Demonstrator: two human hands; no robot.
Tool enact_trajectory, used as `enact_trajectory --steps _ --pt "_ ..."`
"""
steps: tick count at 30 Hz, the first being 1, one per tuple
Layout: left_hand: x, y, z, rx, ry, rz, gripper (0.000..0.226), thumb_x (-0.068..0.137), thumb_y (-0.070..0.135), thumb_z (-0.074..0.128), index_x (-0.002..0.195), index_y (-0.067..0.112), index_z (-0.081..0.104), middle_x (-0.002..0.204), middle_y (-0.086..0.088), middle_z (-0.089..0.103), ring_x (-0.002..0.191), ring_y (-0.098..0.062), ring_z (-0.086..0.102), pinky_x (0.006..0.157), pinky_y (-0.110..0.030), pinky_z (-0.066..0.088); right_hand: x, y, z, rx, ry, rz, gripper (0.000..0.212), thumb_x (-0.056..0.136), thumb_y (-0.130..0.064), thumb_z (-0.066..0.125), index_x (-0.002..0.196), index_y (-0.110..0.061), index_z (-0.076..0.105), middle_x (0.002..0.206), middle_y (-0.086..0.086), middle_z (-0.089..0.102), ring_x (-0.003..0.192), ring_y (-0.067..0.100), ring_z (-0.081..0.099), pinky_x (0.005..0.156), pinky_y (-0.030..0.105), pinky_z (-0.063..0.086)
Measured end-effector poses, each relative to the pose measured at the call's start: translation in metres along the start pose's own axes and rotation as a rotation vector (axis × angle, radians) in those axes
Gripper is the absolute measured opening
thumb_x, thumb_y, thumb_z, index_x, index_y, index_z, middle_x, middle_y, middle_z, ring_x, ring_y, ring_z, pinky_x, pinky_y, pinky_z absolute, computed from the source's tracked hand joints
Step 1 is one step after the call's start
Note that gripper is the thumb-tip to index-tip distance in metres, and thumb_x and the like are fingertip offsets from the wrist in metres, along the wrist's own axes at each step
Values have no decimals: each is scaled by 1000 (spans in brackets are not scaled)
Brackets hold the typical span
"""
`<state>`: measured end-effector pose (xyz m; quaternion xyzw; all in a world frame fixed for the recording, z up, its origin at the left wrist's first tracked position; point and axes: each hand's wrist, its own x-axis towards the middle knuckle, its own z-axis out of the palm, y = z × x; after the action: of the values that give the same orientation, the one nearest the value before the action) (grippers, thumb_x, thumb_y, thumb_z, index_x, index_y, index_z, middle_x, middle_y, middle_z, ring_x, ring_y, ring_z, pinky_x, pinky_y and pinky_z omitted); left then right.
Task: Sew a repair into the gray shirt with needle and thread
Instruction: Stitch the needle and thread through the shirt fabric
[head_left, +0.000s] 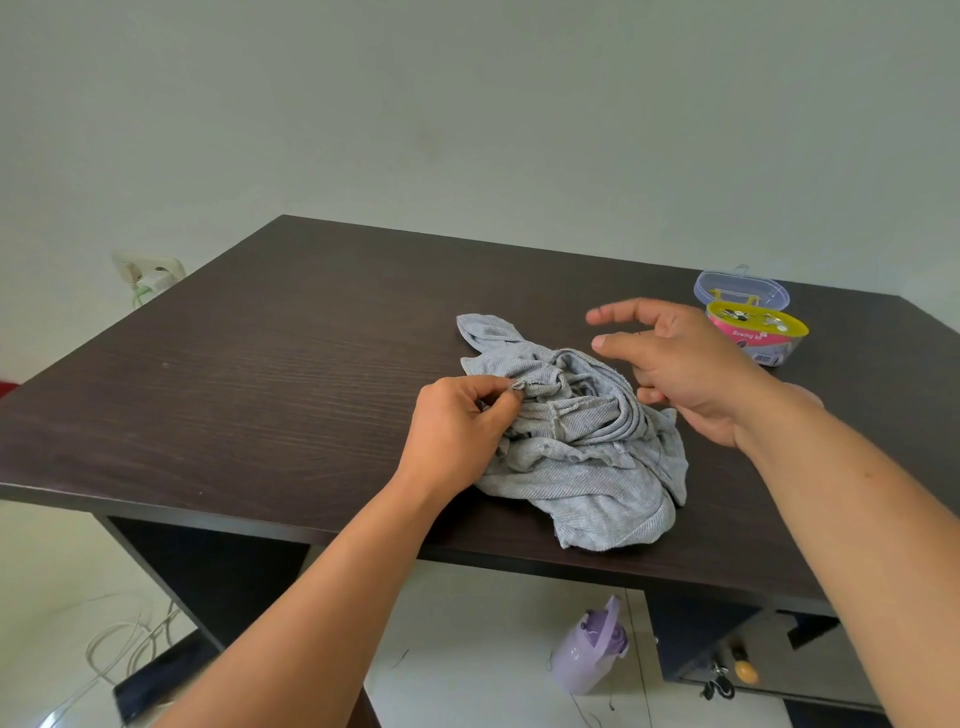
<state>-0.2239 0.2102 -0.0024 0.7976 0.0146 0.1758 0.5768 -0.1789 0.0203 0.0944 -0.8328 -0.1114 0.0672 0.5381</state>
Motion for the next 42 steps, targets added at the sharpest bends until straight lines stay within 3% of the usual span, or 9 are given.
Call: enact_trajectory --steps 5,9,13,15,17,26,33,38,42 --pt "0 1 -1 9 2 -9 21 96 23 67 79 18 79 54 2 56 48 -7 42 48 -23 36 1 4 3 -152 29 76 6 90 -23 60 92 -19 64 74 -1 51 64 12 44 58 31 38" --pt "0 3 -1 17 5 -2 22 96 23 67 79 15 78 59 -10 63 52 -7 45 50 -23 39 -1 8 13 -38 32 72 21 88 -6 43 84 -16 61 67 -2 47 60 12 40 56 30 35" --pt "0 3 -1 15 6 -3 22 96 23 68 78 16 77 57 -8 61 51 -6 45 50 -21 38 -7 14 27 -59 -27 33 23 91 4 46 91 -11 63 72 0 71 56 13 57 62 31 52" --pt "0 3 -1 8 5 -12 20 96 23 68 79 18 78 57 -1 60 51 -5 45 50 -20 38 -12 18 33 -13 -68 28 19 95 4 55 97 -12 64 83 2 76 65 12 69 70 29 61" --pt "0 3 -1 -8 -2 -18 19 96 24 67 81 20 79 62 -8 66 54 -6 49 51 -22 41 -15 20 37 24 -83 37 17 93 1 64 102 -13 66 88 4 77 75 12 75 73 27 62" --pt "-1 6 -3 -68 -12 -7 20 96 23 66 81 18 78 77 -23 68 62 -12 50 55 -25 40 -21 19 46 7 -32 51 13 88 -3 72 98 -11 72 85 7 77 79 14 76 79 32 62" --pt "-3 8 -4 -101 -44 -4 20 97 23 67 80 24 79 62 -4 61 58 -11 47 51 -21 38 -22 20 48 33 -17 57 11 88 -2 71 96 -10 71 85 9 77 80 17 77 79 34 62" --pt "-4 9 -4 -86 -45 21 20 97 23 67 82 27 80 66 -19 66 56 -10 48 51 -22 39 -23 22 51 147 9 50 11 90 2 68 92 -8 68 84 11 76 80 18 76 74 29 62" --pt "-3 9 -3 -80 -43 44 20 97 22 68 83 30 79 65 -13 69 54 -8 50 50 -20 40 -23 26 56 204 56 39 10 90 2 68 93 -7 67 82 11 76 79 19 77 75 32 62"
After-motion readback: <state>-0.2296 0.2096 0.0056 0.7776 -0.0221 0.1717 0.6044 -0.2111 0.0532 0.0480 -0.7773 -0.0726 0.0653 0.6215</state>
